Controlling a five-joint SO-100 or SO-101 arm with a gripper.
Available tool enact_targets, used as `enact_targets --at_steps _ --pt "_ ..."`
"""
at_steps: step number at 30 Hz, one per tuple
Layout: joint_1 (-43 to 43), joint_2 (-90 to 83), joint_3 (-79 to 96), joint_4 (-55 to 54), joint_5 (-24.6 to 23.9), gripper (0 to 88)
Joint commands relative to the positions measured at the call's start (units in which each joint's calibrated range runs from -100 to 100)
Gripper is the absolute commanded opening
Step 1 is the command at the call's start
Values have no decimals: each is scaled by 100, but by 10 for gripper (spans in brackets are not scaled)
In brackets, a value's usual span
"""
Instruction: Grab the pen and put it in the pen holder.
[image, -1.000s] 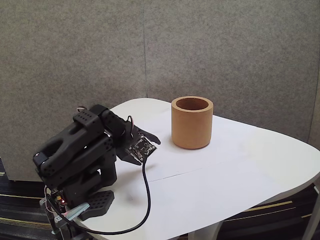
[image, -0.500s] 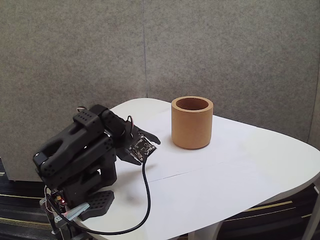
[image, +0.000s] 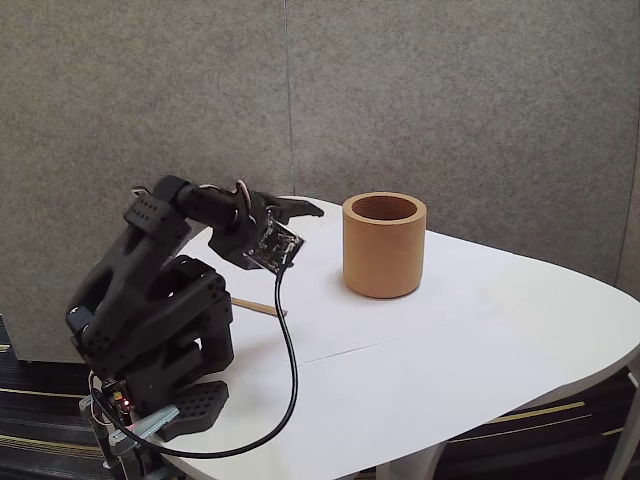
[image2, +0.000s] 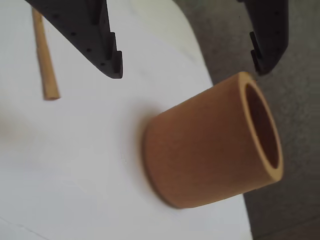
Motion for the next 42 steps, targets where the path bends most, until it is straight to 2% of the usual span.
enact_targets --at_steps 1,11,19,30,35,42 --pt "-11 259 -1011 -25 11 373" --pt "-414 3187 -3357 8 -26 373" --pt "-889 4944 -3592 8 -26 373" --pt "-2214 5456 -3357 -51 -52 372" --pt "-2888 5456 -2744 -59 -447 372" --pt "-2976 5456 -2247 -195 -526 372"
